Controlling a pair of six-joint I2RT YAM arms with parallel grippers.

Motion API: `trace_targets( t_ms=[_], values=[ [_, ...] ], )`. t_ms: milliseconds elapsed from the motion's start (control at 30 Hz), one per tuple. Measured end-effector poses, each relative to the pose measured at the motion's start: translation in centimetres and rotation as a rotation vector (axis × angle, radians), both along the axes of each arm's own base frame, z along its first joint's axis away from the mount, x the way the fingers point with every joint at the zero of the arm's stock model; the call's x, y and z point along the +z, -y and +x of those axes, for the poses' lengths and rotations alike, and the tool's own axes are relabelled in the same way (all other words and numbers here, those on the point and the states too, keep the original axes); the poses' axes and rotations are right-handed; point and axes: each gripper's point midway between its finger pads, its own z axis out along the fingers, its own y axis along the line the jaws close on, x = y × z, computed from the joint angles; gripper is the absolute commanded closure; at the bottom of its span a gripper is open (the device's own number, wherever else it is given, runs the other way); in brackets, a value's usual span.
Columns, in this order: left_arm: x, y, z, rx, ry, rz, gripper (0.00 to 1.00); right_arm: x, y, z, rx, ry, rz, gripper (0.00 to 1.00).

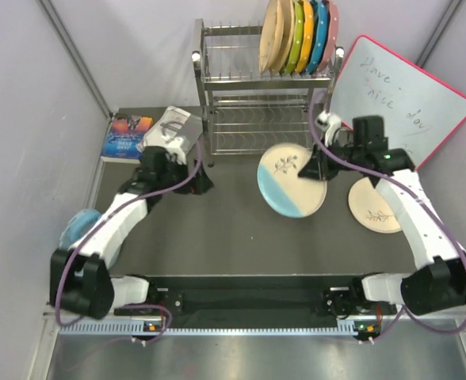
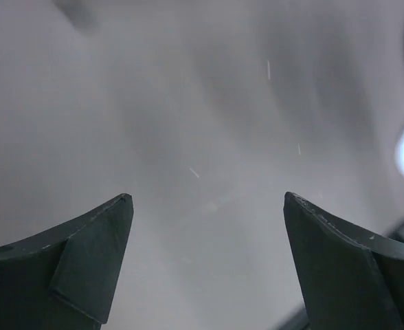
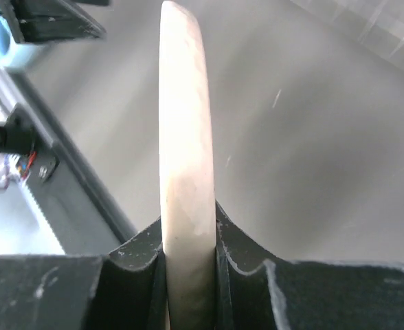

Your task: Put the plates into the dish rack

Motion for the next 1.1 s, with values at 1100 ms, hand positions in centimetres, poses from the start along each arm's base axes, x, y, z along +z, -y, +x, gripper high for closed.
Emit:
trace_targets(
  t_ms=[1100],
  values=[
    [5.5,-8.9,-5.5,0.178,0.397,0.157,0.06,35.2,-17.9,16.4,-0.858,1.352,-0.007,1.0]
  ],
)
